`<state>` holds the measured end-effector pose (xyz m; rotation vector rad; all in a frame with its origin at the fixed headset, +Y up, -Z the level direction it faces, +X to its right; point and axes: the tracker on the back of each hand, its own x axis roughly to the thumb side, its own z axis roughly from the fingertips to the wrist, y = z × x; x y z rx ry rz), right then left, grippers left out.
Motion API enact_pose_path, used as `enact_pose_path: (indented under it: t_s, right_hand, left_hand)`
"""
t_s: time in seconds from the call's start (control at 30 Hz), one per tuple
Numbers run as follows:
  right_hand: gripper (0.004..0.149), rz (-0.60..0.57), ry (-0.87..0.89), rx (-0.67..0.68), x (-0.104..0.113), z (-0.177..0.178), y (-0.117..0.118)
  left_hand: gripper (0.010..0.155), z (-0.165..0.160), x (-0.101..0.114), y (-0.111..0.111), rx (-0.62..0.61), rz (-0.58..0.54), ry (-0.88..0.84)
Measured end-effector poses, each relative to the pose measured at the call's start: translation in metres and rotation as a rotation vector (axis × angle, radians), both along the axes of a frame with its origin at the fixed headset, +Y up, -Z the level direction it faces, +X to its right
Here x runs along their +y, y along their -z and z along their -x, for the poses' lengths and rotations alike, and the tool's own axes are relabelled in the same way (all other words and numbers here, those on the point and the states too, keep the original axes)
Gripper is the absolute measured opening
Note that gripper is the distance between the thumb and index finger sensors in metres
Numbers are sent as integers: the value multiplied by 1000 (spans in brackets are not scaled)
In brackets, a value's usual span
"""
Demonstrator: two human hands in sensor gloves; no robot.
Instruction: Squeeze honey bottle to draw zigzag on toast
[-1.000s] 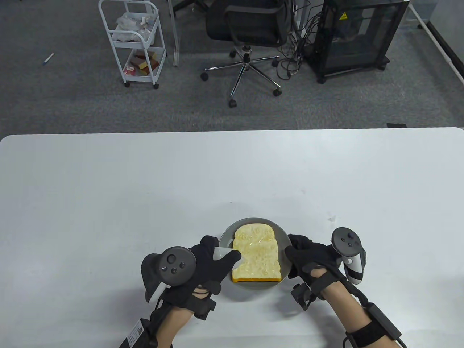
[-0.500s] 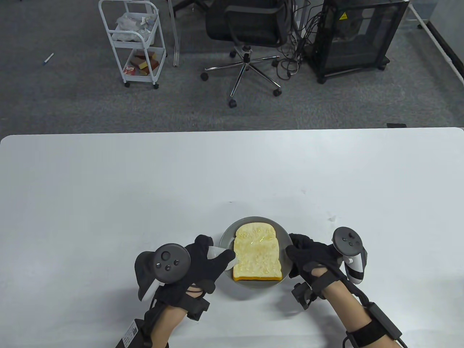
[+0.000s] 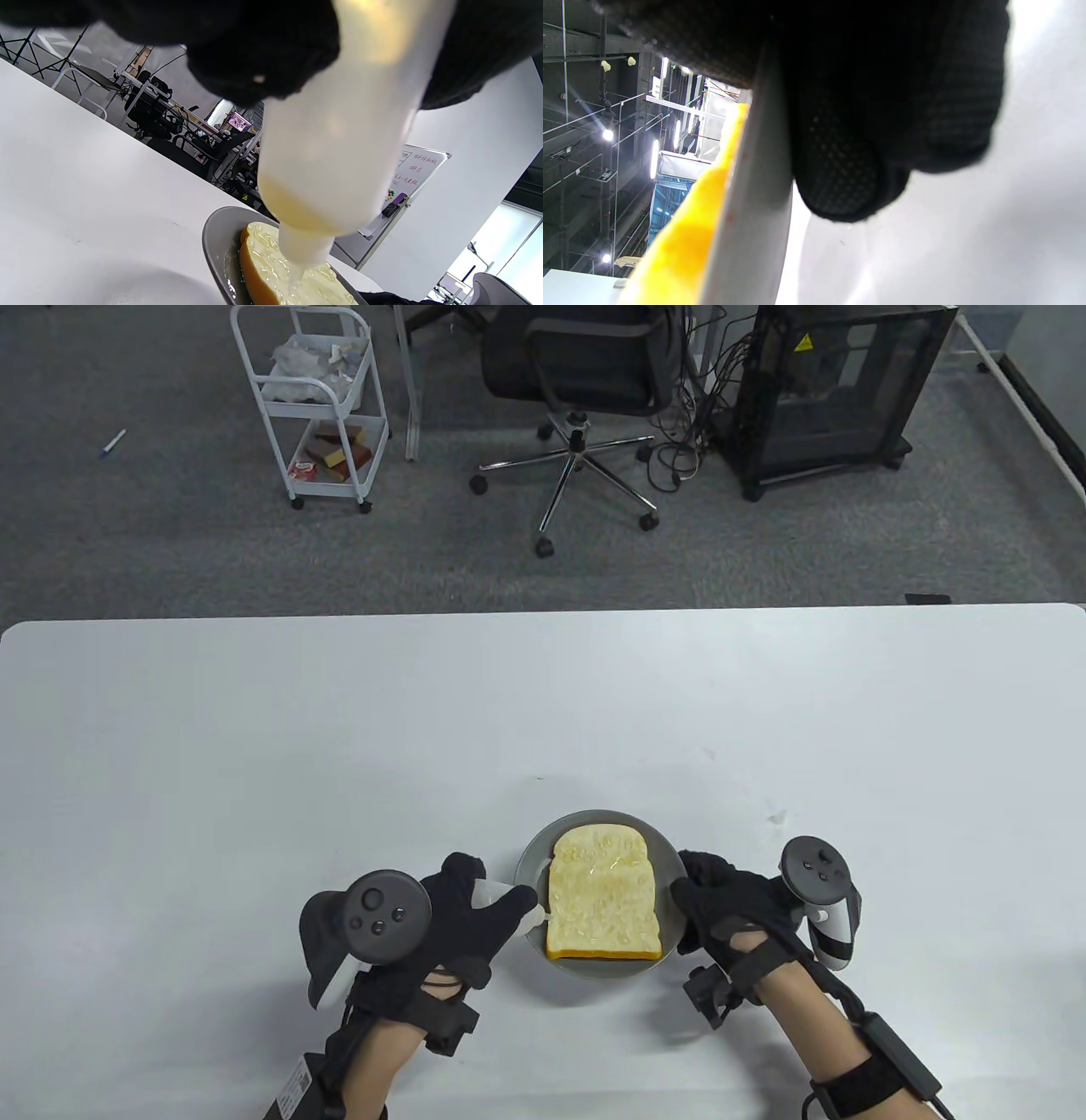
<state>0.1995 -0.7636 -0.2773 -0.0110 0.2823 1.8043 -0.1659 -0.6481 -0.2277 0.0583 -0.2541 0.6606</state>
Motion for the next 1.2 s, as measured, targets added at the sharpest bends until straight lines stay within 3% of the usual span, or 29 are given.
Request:
enact_pose_path:
  t_s: [1.2]
  right_hand:
    - [56, 10, -20, 16, -3, 4, -1]
  left_hand:
    - [73, -52, -6, -2, -118, -22, -4]
